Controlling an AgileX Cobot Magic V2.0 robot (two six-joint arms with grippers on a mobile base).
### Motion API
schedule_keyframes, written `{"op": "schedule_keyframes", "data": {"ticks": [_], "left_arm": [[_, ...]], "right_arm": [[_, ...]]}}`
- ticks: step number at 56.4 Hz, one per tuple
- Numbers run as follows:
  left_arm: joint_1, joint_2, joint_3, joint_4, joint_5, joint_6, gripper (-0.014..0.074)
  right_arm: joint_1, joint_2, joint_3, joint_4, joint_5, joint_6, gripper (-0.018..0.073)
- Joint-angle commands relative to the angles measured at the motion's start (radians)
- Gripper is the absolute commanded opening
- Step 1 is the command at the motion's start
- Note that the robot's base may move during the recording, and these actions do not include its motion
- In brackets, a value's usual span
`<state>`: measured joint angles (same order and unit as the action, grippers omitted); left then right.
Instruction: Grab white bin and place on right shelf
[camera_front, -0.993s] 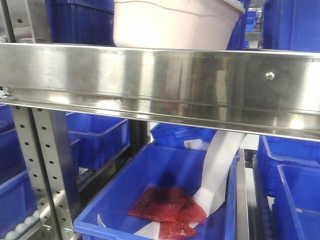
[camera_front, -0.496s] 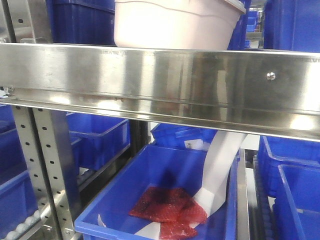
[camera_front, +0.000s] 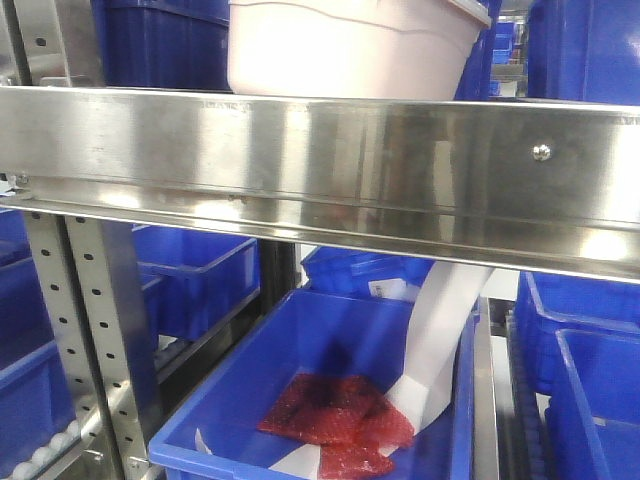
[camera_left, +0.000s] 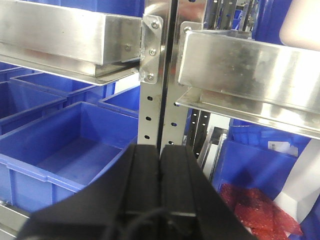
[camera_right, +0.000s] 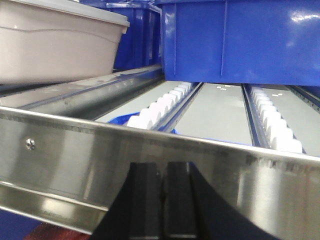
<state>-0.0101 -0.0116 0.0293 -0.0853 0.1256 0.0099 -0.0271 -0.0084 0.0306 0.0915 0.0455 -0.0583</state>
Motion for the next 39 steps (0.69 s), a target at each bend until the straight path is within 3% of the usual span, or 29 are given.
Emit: {"op": "schedule_keyframes", "data": {"ticks": [1,39], "left_arm": [[-0.004,-0.011,0.007,-0.010,-0.081,-0.010,-0.0127],[-0.004,-0.011,0.007,-0.010,-0.081,-0.010,-0.0127]], "right_arm": [[-0.007,-0.023,-0.024,0.007,-0.099,-0.016,0.0077],[-0.007,-0.023,-0.024,0.007,-0.099,0.014,0.0077]]}}
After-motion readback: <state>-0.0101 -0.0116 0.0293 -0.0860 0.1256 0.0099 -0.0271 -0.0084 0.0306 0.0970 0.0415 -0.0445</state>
